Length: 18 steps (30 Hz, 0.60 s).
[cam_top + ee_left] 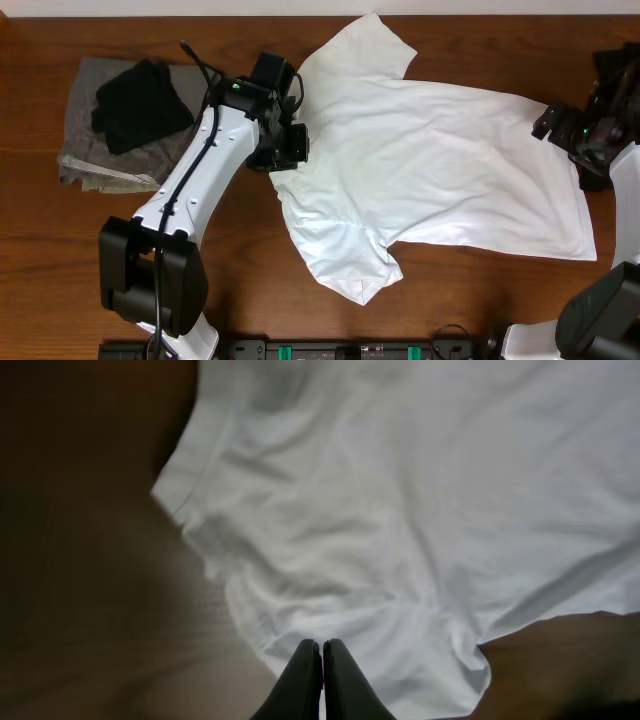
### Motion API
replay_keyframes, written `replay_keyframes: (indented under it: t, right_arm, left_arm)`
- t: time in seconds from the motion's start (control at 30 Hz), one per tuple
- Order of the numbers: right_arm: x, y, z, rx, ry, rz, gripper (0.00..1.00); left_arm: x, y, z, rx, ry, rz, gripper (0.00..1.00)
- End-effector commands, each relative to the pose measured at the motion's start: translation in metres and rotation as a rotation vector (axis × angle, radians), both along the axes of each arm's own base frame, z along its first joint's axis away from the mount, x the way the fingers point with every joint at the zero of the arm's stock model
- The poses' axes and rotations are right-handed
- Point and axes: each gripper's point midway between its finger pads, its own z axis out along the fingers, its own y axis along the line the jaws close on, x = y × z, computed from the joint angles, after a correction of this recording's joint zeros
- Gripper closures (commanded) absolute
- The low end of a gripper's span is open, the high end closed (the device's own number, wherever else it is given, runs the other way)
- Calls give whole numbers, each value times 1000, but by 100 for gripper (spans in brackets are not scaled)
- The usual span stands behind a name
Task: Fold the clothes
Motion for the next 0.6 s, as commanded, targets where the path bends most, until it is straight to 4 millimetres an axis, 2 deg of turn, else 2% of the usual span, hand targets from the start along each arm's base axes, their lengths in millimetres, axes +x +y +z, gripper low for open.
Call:
replay_keyframes:
  t: [0.0,0.13,0.23,0.33,0.57]
  right_arm:
    - [3,2,3,-5,-4,14,1]
    - [3,2,3,-5,-4,14,1]
    - [3,2,3,-5,-4,14,1]
    - [2,2,3,-4,-3,14,1]
    - [2,2,3,-5,-3,14,1]
  left_arm:
    - [-14,2,-2,36,54,14,94]
    - [-38,-1,-3,70,126,-24,94]
    - [-46,3,-6,135,144,-9,95]
    - [-42,10,-16,185,120,21,94]
    - [-31,11,-49,161,80,67,94]
